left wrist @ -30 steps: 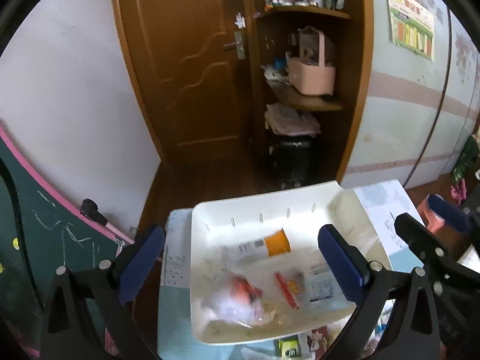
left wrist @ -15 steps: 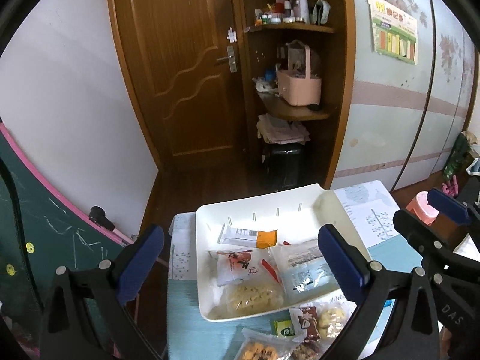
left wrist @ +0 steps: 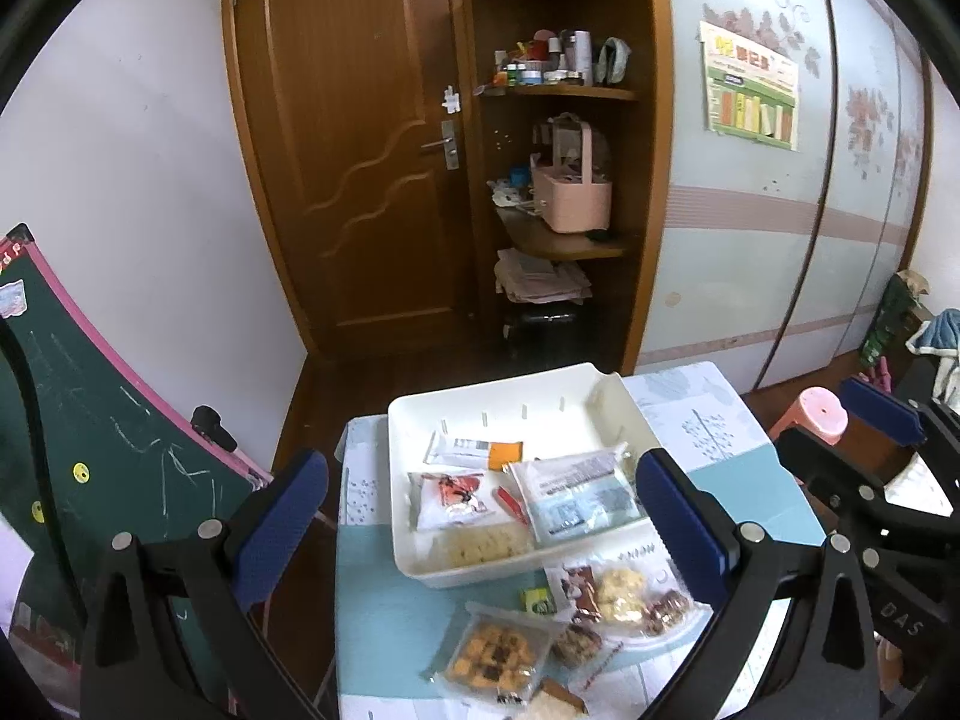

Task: Organize snacks
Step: 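Move both grippers back from the basket toward the remaining snacks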

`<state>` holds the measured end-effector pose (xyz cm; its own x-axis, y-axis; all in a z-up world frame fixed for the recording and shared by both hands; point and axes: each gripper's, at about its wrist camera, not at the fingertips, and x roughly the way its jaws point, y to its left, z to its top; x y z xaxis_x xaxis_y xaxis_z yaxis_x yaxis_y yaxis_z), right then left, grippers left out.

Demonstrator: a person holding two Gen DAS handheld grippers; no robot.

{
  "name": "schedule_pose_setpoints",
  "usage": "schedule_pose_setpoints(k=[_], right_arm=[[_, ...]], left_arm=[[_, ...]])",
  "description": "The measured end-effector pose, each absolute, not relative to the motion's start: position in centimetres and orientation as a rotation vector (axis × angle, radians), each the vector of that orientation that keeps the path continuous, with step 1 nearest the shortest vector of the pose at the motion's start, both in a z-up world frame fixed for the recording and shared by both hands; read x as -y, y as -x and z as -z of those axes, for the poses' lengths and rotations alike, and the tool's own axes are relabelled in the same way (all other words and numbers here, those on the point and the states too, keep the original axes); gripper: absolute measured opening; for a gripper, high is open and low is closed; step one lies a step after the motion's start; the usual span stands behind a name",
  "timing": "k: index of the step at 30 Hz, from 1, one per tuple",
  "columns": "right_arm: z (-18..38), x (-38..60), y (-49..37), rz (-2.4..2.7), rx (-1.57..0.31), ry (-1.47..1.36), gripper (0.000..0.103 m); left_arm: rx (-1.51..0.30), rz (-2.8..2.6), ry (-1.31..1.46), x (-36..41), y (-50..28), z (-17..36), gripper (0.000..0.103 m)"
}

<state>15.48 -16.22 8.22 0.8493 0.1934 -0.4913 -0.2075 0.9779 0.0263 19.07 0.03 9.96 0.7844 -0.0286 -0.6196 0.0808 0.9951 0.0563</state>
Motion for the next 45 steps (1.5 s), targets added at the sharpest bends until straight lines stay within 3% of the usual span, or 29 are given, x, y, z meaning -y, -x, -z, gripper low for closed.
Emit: schedule_pose_setpoints(k=[20, 45], right_arm=[[-6.4, 18.5, -9.4, -0.255, -0.547, 0.056, 0.067], [6.6, 19.8, -10.3, -0.236, -0.787, 0.070, 0.067]], left_arm=[[-0.705, 0.131, -0.104, 1.5, -11.7, -7.9, 0.102], [-1.005, 0.071, -0.086, 1.3, -10.4, 10.4, 0.102]])
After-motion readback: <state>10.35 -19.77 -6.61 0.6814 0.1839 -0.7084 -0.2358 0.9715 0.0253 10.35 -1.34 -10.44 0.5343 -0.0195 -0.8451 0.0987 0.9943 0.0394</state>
